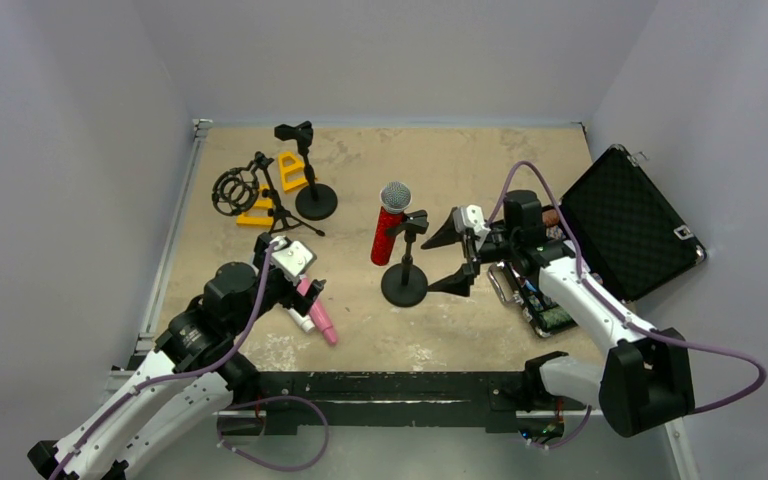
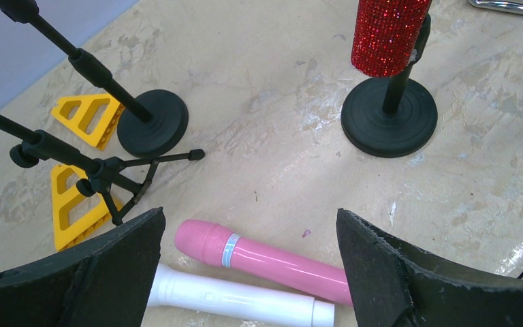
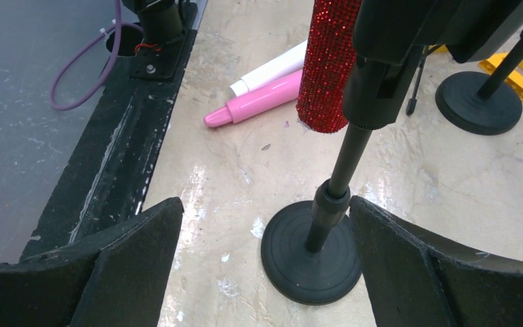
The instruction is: Attach the microphones to the stand
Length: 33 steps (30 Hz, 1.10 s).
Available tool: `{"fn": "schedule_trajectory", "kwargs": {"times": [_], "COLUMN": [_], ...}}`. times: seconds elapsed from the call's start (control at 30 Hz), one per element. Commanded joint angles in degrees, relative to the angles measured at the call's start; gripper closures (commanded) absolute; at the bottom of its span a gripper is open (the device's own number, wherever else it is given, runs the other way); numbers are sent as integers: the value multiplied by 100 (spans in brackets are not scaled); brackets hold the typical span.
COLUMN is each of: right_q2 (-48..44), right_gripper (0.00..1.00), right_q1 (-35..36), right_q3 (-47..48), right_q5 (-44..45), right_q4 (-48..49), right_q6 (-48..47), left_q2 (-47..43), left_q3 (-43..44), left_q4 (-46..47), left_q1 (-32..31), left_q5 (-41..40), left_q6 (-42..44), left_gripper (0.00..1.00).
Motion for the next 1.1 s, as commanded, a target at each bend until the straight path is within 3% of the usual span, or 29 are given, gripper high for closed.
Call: {"fn": "schedule_trajectory", "kwargs": {"times": [0.0, 0.8, 1.07], "right_q2": [44, 189, 402], "right_gripper": [5, 7, 9], "right_q1": [64, 284, 375], "right_q3": [-52, -33, 269], "right_q5": [63, 225, 268], "right_q4": [216, 302, 471], "right_q6": [-68, -126, 239], "left_q2": [11, 14, -2], "left_q3": [44, 44, 35], "left_q4": [102, 108, 117], "left_q1": [29, 34, 33], "left_q5": [-23, -23, -15], "left_q6": [70, 72, 60], "left_gripper": [1, 1, 1]}}
